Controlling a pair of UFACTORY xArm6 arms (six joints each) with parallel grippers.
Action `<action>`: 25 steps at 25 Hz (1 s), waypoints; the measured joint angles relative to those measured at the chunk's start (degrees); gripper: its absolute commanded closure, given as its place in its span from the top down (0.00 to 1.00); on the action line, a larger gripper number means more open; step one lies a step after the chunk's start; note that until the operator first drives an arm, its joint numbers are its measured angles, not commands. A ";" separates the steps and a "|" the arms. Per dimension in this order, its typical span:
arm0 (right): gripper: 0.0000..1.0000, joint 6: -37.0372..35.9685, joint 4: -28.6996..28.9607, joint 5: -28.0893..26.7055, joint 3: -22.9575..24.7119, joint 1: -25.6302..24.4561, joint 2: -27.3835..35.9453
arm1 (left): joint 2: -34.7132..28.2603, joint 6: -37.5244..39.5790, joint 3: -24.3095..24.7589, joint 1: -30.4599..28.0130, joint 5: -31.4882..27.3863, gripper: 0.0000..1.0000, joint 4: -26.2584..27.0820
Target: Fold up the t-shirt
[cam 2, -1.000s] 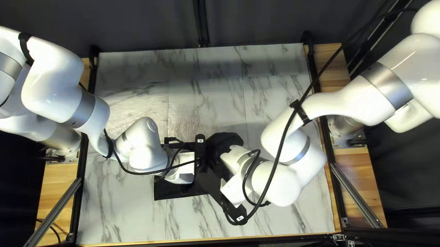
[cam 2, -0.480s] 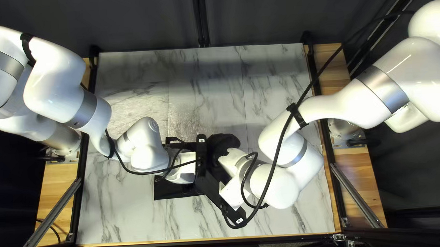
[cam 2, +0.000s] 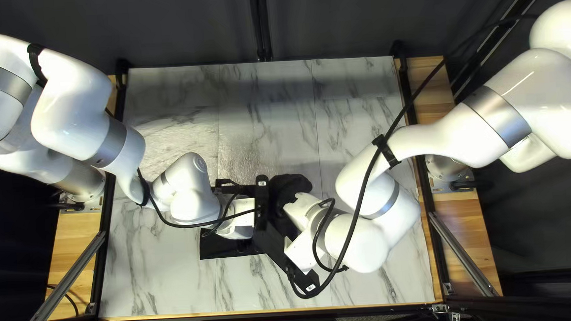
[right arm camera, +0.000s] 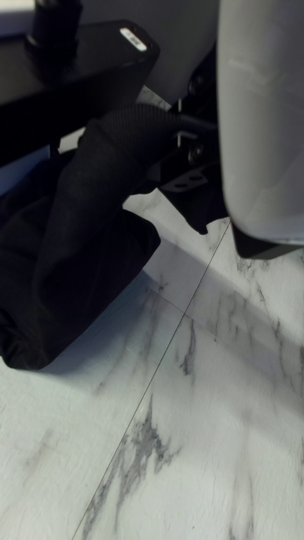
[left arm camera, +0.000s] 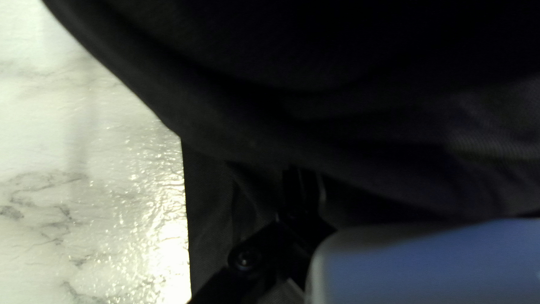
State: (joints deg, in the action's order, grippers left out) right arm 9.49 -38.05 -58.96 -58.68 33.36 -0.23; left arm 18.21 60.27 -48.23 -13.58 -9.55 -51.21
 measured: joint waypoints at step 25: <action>0.00 2.18 -3.36 0.11 -1.05 1.01 -1.16 | 0.48 6.73 -0.66 1.35 1.30 1.00 -8.42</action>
State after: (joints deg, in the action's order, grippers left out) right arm 11.67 -41.41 -58.86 -59.74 34.37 -1.39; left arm 18.70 66.99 -48.88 -12.22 -8.25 -59.63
